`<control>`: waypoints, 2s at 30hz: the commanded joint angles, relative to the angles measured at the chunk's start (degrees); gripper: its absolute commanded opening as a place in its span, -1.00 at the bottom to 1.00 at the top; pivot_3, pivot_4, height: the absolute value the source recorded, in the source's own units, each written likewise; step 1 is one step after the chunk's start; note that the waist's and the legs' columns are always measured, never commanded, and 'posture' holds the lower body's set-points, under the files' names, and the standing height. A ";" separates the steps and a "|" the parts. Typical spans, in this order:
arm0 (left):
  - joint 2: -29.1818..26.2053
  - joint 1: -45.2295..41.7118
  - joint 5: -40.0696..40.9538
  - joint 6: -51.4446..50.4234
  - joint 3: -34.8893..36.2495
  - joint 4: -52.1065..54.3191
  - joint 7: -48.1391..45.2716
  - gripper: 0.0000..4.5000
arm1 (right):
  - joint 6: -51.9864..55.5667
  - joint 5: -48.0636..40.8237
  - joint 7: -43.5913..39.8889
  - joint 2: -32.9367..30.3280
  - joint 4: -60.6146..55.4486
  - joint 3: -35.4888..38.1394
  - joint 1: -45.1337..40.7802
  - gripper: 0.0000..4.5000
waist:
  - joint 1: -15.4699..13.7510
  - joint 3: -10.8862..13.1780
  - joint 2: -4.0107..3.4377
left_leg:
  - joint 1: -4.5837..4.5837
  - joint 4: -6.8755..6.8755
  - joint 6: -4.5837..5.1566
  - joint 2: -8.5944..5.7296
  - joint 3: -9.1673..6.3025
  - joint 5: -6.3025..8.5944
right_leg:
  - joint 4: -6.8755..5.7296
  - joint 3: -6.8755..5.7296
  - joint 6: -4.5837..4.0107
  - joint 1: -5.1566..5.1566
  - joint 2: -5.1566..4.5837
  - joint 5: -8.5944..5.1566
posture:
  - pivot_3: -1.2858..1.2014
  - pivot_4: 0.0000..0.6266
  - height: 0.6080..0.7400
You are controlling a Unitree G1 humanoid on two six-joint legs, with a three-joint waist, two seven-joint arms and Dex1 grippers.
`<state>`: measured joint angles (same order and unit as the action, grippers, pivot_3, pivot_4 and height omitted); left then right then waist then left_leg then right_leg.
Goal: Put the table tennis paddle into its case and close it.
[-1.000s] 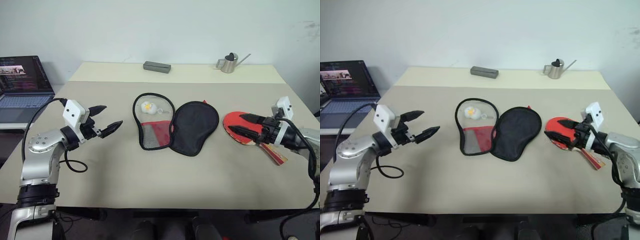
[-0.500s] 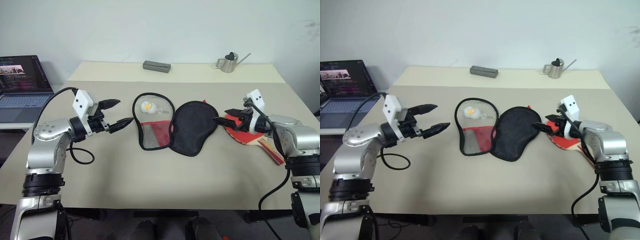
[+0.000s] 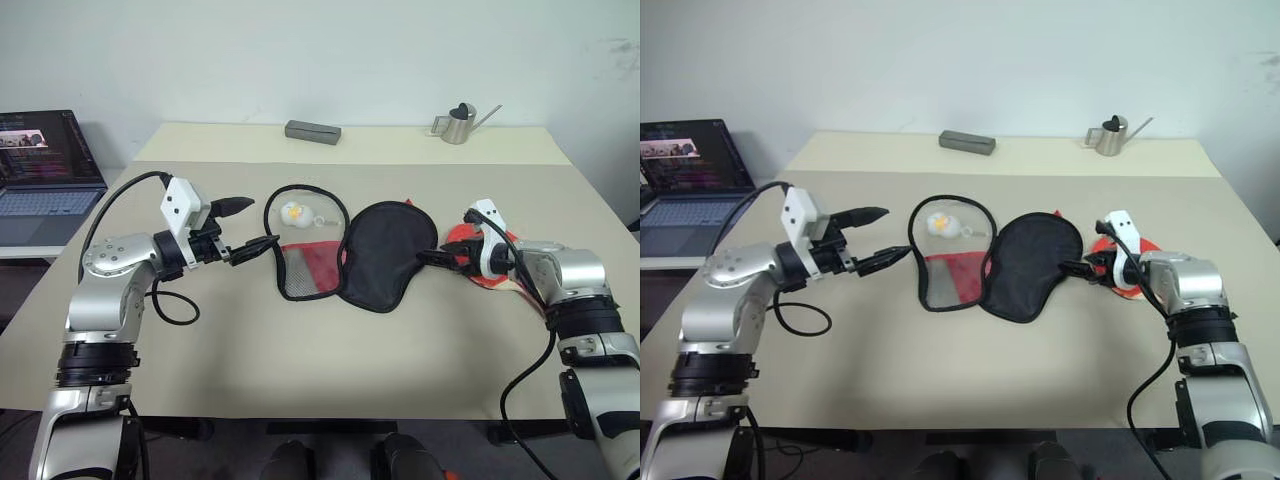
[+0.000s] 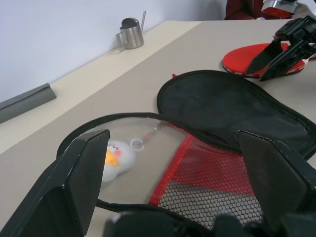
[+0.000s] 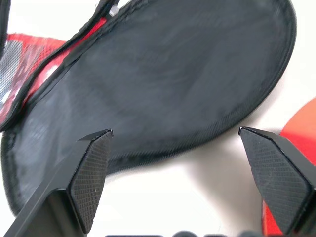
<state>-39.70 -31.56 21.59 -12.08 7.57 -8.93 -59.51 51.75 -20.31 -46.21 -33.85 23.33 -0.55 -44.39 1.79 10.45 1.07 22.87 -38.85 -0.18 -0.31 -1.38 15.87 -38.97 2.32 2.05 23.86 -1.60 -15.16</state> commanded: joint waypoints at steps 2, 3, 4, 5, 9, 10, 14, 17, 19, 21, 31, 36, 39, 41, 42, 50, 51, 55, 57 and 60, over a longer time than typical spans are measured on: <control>0.23 -1.94 0.11 1.37 -0.30 0.27 -0.49 1.00 | 3.01 -1.52 1.33 0.29 -4.35 2.14 0.99 1.00 | 0.03 0.00 0.00 | -0.01 0.00 0.00 0.00 0.00 0.00 | 0.00 0.00 0.00 0.00 0.00 0.00 | 0.03 -0.52 1.00; 0.30 -2.14 0.08 1.46 -0.46 0.07 -0.58 1.00 | 3.58 -1.71 1.83 0.58 -4.65 2.34 1.20 1.00 | 0.05 0.00 0.00 | 0.00 0.00 0.00 0.00 0.00 0.00 | -0.01 0.00 0.00 0.00 0.00 0.00 | 0.03 -0.52 1.00; 0.37 -2.36 0.01 1.58 -0.61 -0.17 -0.67 1.00 | 4.13 -1.96 2.25 0.94 -5.02 2.48 1.43 1.00 | 0.05 0.00 0.00 | 0.00 0.00 0.00 0.00 0.01 0.00 | -0.01 0.01 0.00 0.00 0.00 0.00 | 0.03 -0.52 1.00; 0.42 -2.55 -0.04 1.68 -0.72 -0.41 -0.75 1.00 | 4.75 -2.32 2.71 1.37 -5.32 2.73 1.59 1.00 | 0.05 0.00 0.00 | 0.00 0.00 0.00 0.00 0.01 0.00 | -0.01 0.01 0.00 0.01 0.00 0.00 | 0.03 -0.52 1.00; 0.59 -3.03 -0.28 2.05 -0.99 -1.05 -0.95 1.00 | 5.42 -2.04 4.45 2.83 -5.65 2.87 2.03 1.00 | 0.05 0.00 0.00 | 0.00 0.00 0.00 0.00 0.01 0.00 | 0.00 0.01 0.00 0.01 0.00 0.00 | 0.03 -0.52 1.00; 0.64 -3.15 -0.37 2.18 -1.07 -1.21 -0.99 1.00 | 5.23 -1.63 5.11 3.22 -5.10 2.84 1.99 1.00 | 0.05 0.00 0.00 | 0.00 0.00 0.00 -0.01 0.02 0.00 | 0.00 0.01 0.00 0.01 0.00 0.00 | 0.03 -0.52 1.00; 0.70 -3.42 -0.52 2.71 -1.25 -1.66 -1.12 1.00 | 5.17 -1.34 6.96 4.19 -3.03 3.61 1.40 1.00 | 0.06 0.00 0.00 | -0.01 0.00 0.00 0.00 0.02 0.00 | -0.01 0.01 0.00 0.00 0.01 0.00 | 0.03 -0.52 1.00; 0.75 -3.50 -0.64 2.92 -1.34 -1.82 -1.07 1.00 | 4.85 -1.68 8.01 5.14 -1.62 4.79 0.62 1.00 | 0.06 0.00 0.00 | -0.04 -0.01 0.00 -0.01 0.02 0.00 | -0.02 0.01 0.00 -0.03 0.01 0.00 | 0.03 -0.52 1.00; 0.76 -3.54 -0.72 3.05 -1.39 -1.91 -1.02 1.00 | 4.32 -1.47 8.50 5.70 -0.52 5.25 -0.10 1.00 | 0.09 0.00 0.00 | -0.06 -0.02 0.00 -0.01 0.02 0.00 | -0.03 0.01 0.00 -0.04 0.01 0.00 | 0.03 -0.52 1.00; 0.73 -3.56 -0.78 3.16 -1.45 -1.96 -0.99 1.00 | 3.86 -1.39 8.99 6.30 0.49 5.69 -0.75 1.00 | 0.10 0.00 0.00 | -0.07 -0.02 0.00 -0.01 0.02 0.00 | -0.04 0.01 0.00 -0.04 0.02 0.01 | 0.03 -0.52 1.00; 0.65 -3.25 -1.12 3.62 -1.35 -2.15 -1.06 1.00 | -0.93 1.38 9.73 6.88 3.19 4.24 -2.02 -0.34 | 0.12 0.00 0.00 | -0.04 0.00 0.00 -0.01 0.02 0.00 | -0.02 0.01 0.00 -0.01 0.02 0.00 | 0.03 -0.52 1.00; 0.63 -2.52 -1.16 3.63 -1.25 -1.74 -0.94 1.00 | -3.51 3.02 9.44 6.90 3.89 2.85 -2.71 -0.97 | 0.13 0.00 0.00 | -0.03 0.01 0.00 0.00 0.03 0.00 | -0.02 0.02 0.00 -0.01 0.02 0.00 | 0.03 -0.52 1.00; 0.67 -2.34 -1.21 3.63 -1.29 -1.61 -0.87 1.00 | -5.15 4.38 8.90 6.94 4.51 1.56 -3.60 -0.97 | 0.12 0.00 0.00 | -0.03 0.01 0.00 -0.01 0.02 0.00 | -0.02 0.01 0.00 0.00 0.02 0.00 | 0.03 -0.52 1.00; 0.66 -2.37 -1.27 3.69 -1.33 -1.67 -0.88 1.00 | -6.42 5.28 8.55 6.90 5.45 0.74 -4.45 -0.97 | 0.12 0.00 0.00 | -0.02 0.01 0.00 0.00 0.03 0.00 | -0.02 0.01 0.00 0.01 0.02 0.00 | 0.03 -0.52 1.00; 0.68 -2.38 -1.31 3.71 -1.36 -1.69 -0.88 1.00 | -7.22 5.86 8.40 6.86 6.30 0.32 -5.12 -0.97 | 0.12 0.00 0.00 | 0.00 0.01 0.00 -0.01 0.03 0.00 | -0.01 0.01 0.00 0.03 0.02 0.00 | 0.03 -0.52 1.00; 0.98 -2.27 -1.48 3.78 -1.65 -1.51 -0.83 1.00 | -14.65 11.11 5.55 5.83 14.99 -2.89 -10.66 -0.97 | 0.14 0.00 0.00 | 0.05 0.03 0.00 -0.01 0.08 0.00 | -0.03 0.05 0.00 0.15 0.02 0.01 | 0.03 -0.52 1.00; 1.00 -2.30 -1.51 3.81 -1.66 -1.53 -0.82 1.00 | -15.79 11.91 5.17 5.62 16.56 -3.22 -11.56 -0.97 | 0.14 0.00 0.00 | 0.06 0.03 0.00 -0.01 0.08 0.00 | -0.03 0.05 0.00 0.15 0.02 0.01 | 0.03 -0.52 1.00; 1.06 -2.33 -1.67 3.97 -1.72 -1.56 -0.75 1.00 | -19.50 14.43 4.09 5.18 21.98 -3.69 -14.43 -0.97 | 0.13 0.00 0.00 | 0.06 0.04 0.00 -0.01 0.09 0.00 | -0.03 0.05 -0.01 0.16 0.02 0.01 | 0.03 -0.52 1.00; 1.08 -2.31 -1.75 4.02 -1.78 -1.56 -0.72 1.00 | -20.99 15.46 3.63 5.03 24.05 -3.92 -15.48 -0.97 | 0.13 0.00 0.00 | 0.06 0.04 0.00 -0.01 0.09 0.00 | -0.03 0.06 -0.01 0.17 0.02 0.01 | 0.03 -0.52 1.00; 1.04 -2.29 -1.82 4.06 -1.93 -1.60 -0.75 1.00 | -22.49 16.68 2.54 4.96 25.89 -4.37 -16.37 -0.97 | 0.14 0.00 0.00 | 0.07 0.05 0.00 -0.01 0.10 0.00 | -0.03 0.07 -0.01 0.17 0.02 0.01 | 0.03 -0.52 1.00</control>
<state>-38.50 -33.51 19.66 -9.37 4.80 -11.57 -60.47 31.16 -4.61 -42.79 -27.78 49.12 -4.73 -58.66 1.92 10.45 1.07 22.94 -38.79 -0.18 -0.32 -1.28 15.87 -38.99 2.39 2.05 24.03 -1.58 -15.15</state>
